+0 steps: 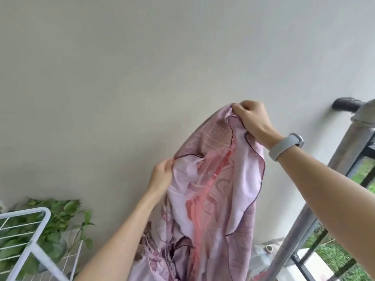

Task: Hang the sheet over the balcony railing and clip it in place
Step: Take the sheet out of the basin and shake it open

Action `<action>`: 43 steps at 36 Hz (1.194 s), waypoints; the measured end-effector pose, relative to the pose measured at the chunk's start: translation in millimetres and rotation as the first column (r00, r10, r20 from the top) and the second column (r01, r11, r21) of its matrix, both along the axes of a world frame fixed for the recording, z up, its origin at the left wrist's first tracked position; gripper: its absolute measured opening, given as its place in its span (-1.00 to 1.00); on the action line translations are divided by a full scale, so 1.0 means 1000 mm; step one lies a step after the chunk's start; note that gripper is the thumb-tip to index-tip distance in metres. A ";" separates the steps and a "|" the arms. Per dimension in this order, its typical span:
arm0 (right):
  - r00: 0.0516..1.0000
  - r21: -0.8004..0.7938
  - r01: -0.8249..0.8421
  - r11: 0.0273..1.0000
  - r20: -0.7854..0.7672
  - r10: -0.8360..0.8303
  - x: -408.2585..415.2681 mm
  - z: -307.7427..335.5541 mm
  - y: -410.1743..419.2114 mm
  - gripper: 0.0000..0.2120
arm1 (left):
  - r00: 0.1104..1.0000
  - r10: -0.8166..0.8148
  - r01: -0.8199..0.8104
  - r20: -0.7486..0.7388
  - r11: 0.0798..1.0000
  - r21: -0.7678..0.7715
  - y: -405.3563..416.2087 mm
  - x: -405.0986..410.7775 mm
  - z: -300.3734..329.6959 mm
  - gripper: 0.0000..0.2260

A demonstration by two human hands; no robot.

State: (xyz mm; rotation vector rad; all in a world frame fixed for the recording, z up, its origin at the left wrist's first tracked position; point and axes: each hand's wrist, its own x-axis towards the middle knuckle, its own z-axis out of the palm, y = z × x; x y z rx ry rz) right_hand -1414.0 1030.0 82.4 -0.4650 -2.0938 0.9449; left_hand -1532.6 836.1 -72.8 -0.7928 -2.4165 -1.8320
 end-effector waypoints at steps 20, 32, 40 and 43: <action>0.856 0.005 -0.360 0.933 0.399 0.328 0.010 -0.047 0.033 -0.70 | 0.912 -0.234 0.105 -0.337 0.927 -0.359 -0.057 -0.027 0.051 -0.82; 0.931 0.118 -0.287 0.951 0.266 0.248 -0.016 -0.006 0.012 -0.81 | 0.936 -0.132 0.052 -0.327 0.969 -0.243 -0.058 -0.068 0.082 -0.73; 0.944 0.057 -0.293 0.954 0.175 0.280 -0.037 0.046 0.007 -0.71 | 0.961 0.025 -0.050 -0.276 0.995 -0.083 -0.046 -0.083 0.143 -0.66; 0.970 0.084 -0.233 0.969 -0.048 0.238 -0.049 0.121 0.007 -0.68 | 0.895 0.200 -0.175 -0.399 0.980 0.098 -0.024 -0.083 0.226 -0.64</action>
